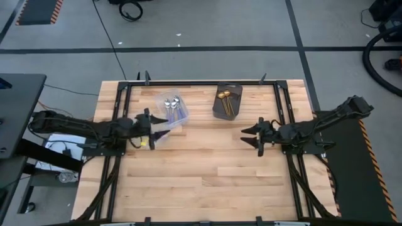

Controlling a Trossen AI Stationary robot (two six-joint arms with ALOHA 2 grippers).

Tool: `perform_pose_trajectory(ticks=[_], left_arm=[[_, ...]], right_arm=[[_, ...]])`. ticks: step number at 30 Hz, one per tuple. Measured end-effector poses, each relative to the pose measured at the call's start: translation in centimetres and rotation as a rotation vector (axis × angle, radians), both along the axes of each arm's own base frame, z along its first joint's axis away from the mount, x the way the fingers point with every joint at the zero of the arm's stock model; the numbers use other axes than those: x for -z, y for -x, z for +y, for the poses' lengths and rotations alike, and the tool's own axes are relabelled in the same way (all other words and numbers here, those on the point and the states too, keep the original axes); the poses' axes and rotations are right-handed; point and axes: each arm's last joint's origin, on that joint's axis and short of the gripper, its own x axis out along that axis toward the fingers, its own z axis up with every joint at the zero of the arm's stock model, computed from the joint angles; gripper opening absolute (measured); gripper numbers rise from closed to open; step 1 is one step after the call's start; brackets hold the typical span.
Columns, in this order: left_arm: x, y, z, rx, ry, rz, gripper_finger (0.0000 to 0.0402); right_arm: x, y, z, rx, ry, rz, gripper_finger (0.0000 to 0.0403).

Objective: Sort silverware by color (type)
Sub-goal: Return to Home Position

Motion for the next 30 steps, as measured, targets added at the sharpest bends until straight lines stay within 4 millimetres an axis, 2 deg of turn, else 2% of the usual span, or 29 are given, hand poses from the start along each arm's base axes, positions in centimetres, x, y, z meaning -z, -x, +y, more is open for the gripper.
perform_pose_trajectory(ticks=[2,8,10,25,30], left_arm=[[0.1,0.3,-0.3,0.031,0.009,-0.065,0.0231],[1.4,2.7,-0.6,0.097,0.066,-0.167,0.0231],[1.1,2.9,-0.7,0.116,0.079,-0.198,0.0231],[1.7,6.2,-0.9,0.225,0.101,-0.196,0.0173],[1.9,6.3,-1.3,0.293,0.099,-0.177,0.0166]], right_arm=[[0.6,1.0,-0.3,-0.014,-0.001,-0.014,0.0197],[0.6,2.4,-0.9,-0.014,-0.026,-0.153,0.0185],[0.8,2.9,-1.0,-0.012,-0.023,-0.170,0.0181],[-0.7,4.6,-1.2,-0.051,0.003,-0.316,0.0155],[-0.7,4.6,-1.2,-0.035,0.000,-0.319,0.0154]])
